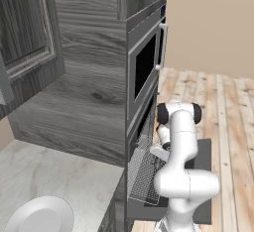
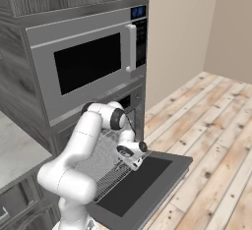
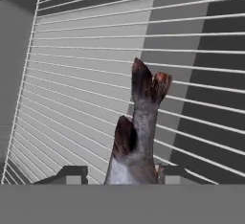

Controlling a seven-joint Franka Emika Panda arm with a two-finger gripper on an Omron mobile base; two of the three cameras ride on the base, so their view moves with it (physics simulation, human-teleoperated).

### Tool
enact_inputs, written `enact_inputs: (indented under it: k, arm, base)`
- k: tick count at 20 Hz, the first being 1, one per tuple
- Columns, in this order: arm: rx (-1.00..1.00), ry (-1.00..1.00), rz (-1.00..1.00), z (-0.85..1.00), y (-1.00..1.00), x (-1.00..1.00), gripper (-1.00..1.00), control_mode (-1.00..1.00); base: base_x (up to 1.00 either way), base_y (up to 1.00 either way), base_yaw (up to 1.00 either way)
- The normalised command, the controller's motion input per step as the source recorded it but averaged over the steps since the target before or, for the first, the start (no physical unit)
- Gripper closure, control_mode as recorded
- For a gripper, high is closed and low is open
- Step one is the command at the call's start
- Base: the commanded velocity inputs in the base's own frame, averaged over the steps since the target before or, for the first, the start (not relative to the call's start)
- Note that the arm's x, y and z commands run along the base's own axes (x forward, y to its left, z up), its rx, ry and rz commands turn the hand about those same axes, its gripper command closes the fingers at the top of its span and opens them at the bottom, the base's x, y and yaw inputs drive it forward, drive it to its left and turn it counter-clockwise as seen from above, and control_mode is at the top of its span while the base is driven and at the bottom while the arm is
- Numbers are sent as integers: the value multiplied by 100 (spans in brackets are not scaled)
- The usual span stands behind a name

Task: Place the fish on the bottom rack of the oven, and slide the tray back inside. Close the oven door.

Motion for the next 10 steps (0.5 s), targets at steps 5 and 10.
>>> enact_inputs:
  k: [5,10]
  arm:
    - [0,-24,7,72,-11,-65,-100,-100]
    - [0,-3,5,94,5,-13,-100,-100]
  base:
    - [0,0,0]
    - [0,0,0]
